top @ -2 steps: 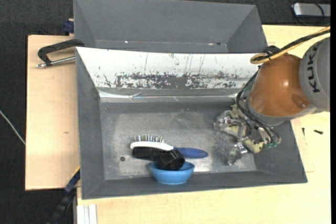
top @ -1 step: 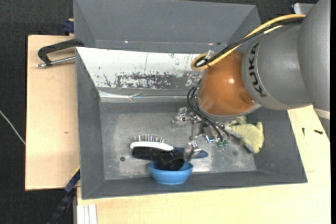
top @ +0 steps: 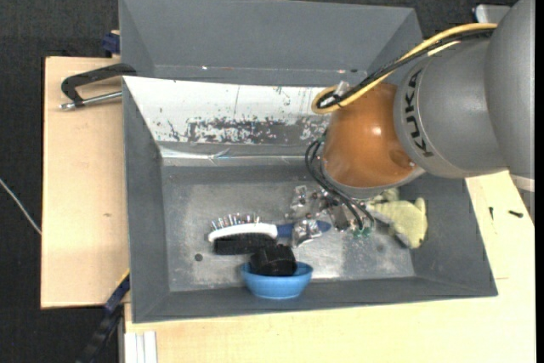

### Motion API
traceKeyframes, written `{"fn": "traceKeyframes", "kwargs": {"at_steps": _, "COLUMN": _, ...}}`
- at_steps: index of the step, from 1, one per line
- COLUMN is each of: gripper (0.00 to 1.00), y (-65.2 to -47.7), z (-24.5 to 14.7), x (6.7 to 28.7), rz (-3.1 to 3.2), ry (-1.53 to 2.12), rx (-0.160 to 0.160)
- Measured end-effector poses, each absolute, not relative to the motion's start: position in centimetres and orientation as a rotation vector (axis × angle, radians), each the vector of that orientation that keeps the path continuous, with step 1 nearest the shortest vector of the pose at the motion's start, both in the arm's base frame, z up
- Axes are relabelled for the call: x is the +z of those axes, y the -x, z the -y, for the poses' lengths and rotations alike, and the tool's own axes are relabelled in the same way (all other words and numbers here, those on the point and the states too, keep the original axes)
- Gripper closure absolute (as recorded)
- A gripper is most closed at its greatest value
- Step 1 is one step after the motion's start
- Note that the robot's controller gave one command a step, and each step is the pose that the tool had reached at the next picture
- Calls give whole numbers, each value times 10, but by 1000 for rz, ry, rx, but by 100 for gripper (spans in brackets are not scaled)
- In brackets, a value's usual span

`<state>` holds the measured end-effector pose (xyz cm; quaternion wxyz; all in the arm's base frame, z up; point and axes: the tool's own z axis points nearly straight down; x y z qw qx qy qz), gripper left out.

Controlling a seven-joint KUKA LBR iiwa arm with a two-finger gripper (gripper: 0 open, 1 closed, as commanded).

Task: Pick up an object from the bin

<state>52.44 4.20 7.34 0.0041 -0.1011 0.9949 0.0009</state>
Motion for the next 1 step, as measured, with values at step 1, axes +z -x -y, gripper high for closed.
{"fn": "traceKeyframes", "kwargs": {"at_steps": 1, "gripper": 100, "y": -514, "z": -50, "x": 211, "rz": -3085, "ry": 521, "rx": 0}}
